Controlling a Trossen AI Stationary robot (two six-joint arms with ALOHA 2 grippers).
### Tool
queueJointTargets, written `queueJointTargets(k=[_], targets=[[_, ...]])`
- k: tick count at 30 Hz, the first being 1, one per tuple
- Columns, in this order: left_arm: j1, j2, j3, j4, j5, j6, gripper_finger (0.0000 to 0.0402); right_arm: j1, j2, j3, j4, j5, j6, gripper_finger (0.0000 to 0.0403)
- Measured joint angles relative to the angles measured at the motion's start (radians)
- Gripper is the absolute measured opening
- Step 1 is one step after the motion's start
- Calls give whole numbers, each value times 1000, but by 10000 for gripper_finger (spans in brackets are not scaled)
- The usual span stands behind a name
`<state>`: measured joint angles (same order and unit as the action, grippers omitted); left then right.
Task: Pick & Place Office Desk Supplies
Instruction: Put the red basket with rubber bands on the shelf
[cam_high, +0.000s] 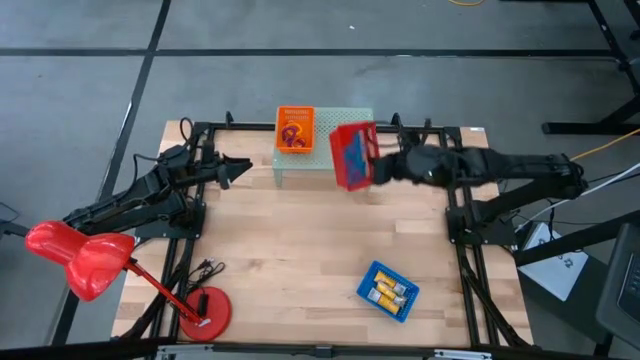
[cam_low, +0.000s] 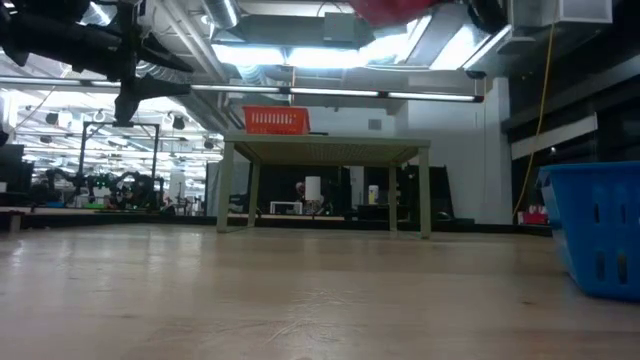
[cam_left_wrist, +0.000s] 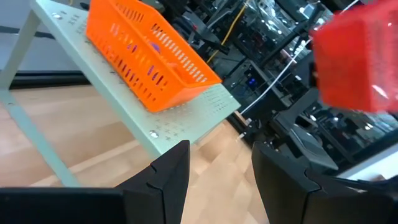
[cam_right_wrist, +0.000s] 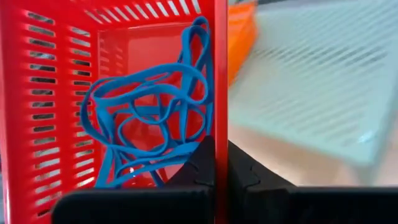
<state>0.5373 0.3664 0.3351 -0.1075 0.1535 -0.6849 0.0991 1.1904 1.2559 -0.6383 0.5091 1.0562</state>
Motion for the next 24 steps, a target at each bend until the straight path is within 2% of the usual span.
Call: queueJointTargets(k=[4, 12, 16, 24], targets=[[0, 0, 0, 11, 20, 0, 168, -131, 55, 85, -103, -20, -57, 3], [0, 0, 0, 17, 60, 11, 168, -410, 255, 270, -279, -324, -205, 2], [0, 0, 0, 23, 71, 11, 168, -513, 340, 352, -349, -422, -253, 2], [0, 0, 0, 25, 107, 19, 168, -638, 404, 406, -449, -457, -229, 2]])
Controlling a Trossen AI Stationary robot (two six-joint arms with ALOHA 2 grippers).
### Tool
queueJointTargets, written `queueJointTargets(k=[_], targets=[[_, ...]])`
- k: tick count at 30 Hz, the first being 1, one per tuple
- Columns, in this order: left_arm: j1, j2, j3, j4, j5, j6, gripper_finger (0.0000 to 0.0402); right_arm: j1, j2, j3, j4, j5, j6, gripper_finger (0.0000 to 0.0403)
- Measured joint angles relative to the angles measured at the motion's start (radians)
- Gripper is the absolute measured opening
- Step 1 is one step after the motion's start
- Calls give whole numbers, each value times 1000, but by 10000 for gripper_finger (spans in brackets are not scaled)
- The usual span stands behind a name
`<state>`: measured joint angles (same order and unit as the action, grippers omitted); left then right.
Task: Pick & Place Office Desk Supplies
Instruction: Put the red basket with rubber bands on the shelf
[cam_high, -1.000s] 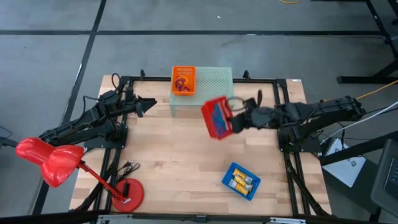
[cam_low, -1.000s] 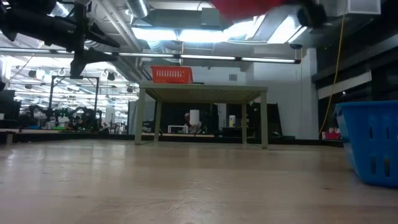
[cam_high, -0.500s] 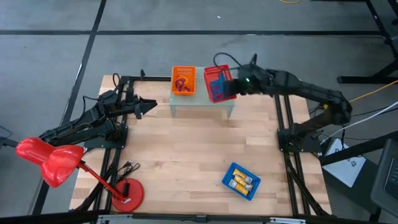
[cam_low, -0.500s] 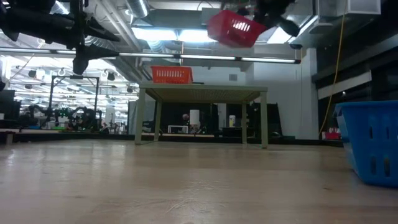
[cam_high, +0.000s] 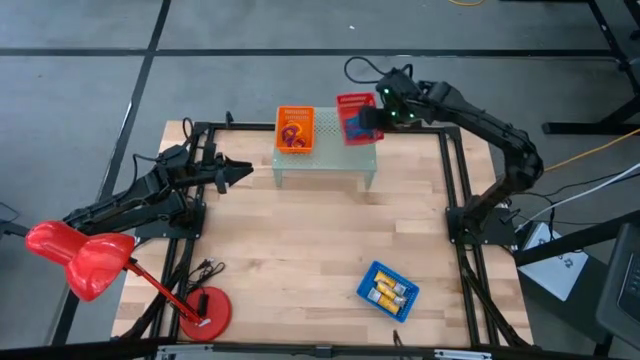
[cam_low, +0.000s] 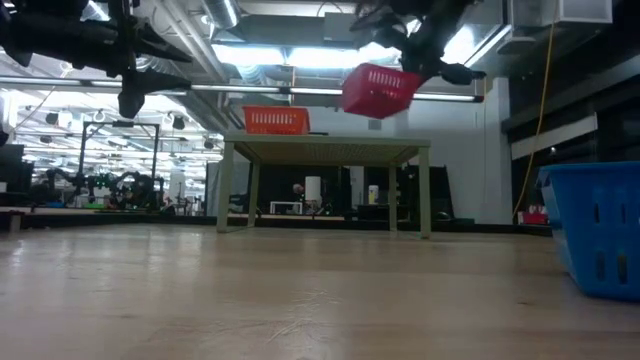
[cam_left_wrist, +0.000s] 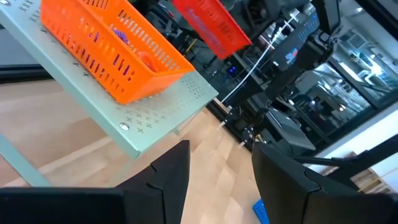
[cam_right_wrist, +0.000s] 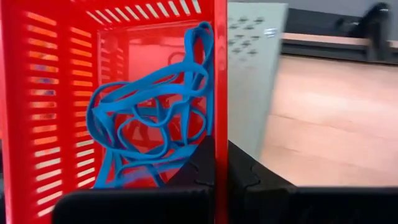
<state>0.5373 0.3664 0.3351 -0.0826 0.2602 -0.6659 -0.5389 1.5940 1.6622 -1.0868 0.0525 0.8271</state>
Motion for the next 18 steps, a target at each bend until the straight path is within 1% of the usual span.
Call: queueJointTargets(k=[4, 10, 18], targets=[[0, 0, 0, 3, 2, 4, 168, -8, 25, 1, -38, 40, 41, 2], [0, 0, 0, 5, 3, 23, 168, 9, 84, 1, -37, 110, 105, 2], [0, 0, 0, 5, 4, 20, 168, 13, 147, 1, -3, 110, 130, 3]])
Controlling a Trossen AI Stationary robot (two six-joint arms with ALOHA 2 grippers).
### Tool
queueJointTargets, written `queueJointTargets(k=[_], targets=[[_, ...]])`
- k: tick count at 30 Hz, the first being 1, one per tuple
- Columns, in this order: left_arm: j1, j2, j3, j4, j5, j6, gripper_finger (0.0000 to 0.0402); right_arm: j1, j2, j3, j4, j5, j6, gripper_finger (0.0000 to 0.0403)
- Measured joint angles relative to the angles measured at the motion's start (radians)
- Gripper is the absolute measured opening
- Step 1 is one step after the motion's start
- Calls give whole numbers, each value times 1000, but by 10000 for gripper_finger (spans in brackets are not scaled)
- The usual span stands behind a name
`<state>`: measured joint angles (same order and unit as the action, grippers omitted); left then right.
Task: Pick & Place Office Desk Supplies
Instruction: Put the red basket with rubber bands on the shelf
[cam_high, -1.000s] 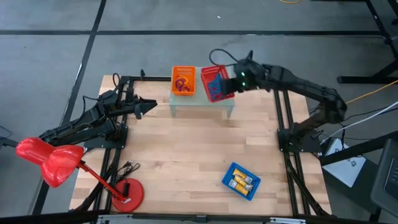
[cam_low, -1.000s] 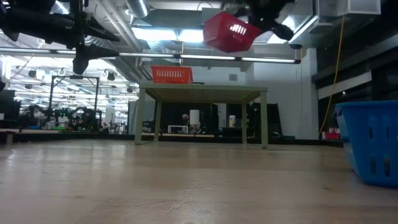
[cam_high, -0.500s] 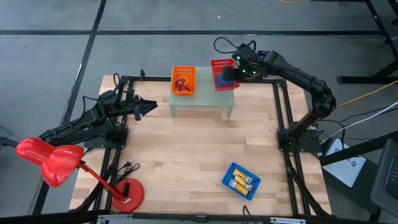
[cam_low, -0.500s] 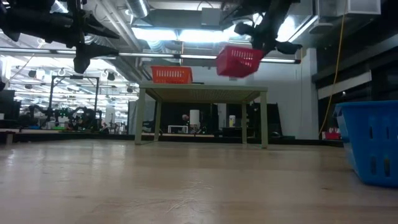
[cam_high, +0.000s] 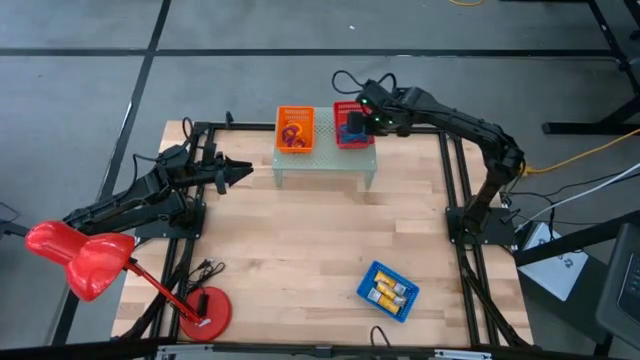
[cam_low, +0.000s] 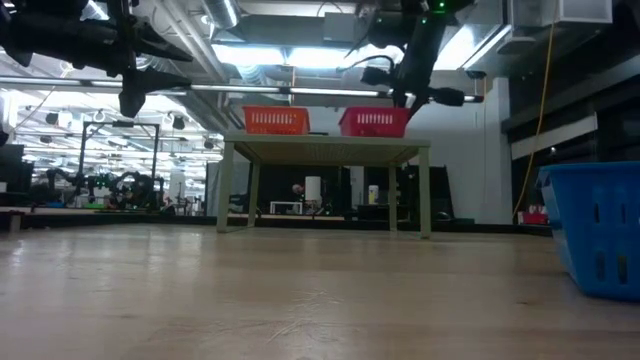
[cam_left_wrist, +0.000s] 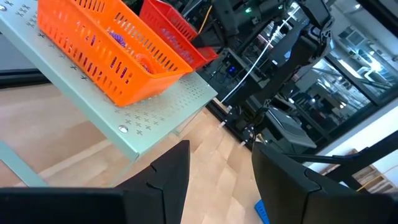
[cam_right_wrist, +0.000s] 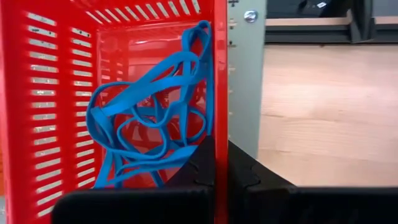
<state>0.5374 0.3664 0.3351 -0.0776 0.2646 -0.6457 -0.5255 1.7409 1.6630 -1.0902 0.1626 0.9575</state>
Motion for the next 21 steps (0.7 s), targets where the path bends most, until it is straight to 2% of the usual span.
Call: queueJointTargets(k=[21], targets=[[0, 0, 0, 0, 0, -6, 168, 13, 44, 0, 127, -41, 31, 4]])
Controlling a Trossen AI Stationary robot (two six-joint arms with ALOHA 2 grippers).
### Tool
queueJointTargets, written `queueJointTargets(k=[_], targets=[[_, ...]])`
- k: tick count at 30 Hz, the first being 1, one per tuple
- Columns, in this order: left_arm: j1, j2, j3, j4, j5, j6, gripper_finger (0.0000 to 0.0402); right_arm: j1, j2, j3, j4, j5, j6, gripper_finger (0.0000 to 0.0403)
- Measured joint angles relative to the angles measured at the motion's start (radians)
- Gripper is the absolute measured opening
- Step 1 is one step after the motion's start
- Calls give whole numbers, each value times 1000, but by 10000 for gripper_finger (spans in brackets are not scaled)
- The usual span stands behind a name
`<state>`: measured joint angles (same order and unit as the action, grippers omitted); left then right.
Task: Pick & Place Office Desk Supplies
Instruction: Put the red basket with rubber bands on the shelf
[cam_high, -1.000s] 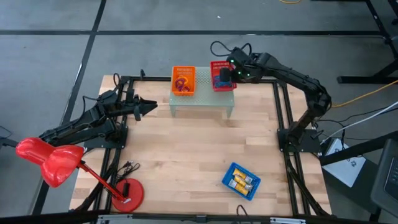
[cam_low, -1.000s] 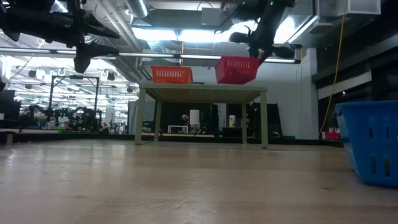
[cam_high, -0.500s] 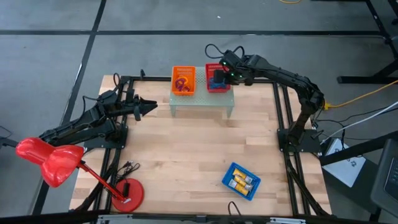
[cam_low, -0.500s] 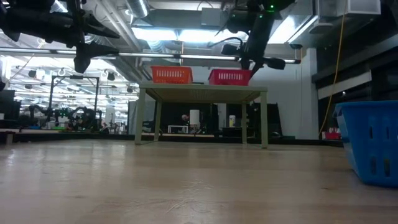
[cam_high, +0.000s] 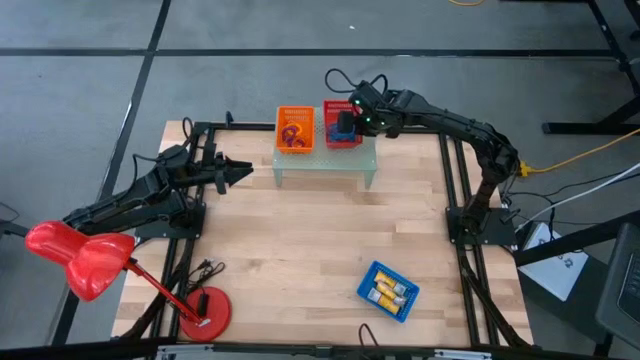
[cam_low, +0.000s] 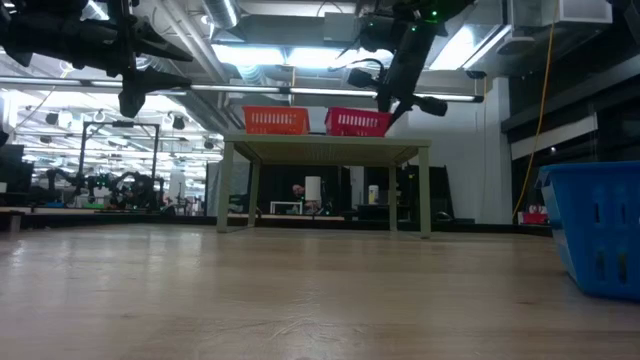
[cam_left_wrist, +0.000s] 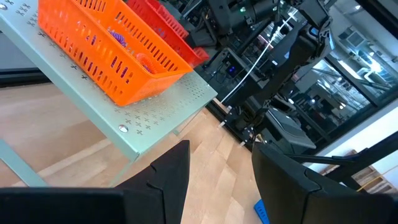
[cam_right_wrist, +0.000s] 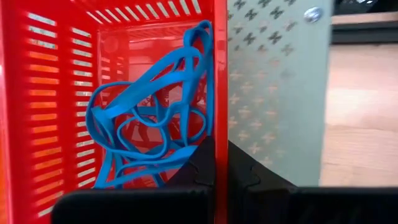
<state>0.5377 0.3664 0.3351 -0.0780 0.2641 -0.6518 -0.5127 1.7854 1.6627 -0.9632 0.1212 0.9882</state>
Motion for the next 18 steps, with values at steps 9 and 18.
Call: queueJointTargets(k=[9, 18], targets=[[0, 0, 0, 0, 0, -7, 168, 31, 53, 2, 70, -38, 21, 4], [0, 0, 0, 0, 0, -8, 168, 34, 60, 49, 35, -29, -2, 4]])
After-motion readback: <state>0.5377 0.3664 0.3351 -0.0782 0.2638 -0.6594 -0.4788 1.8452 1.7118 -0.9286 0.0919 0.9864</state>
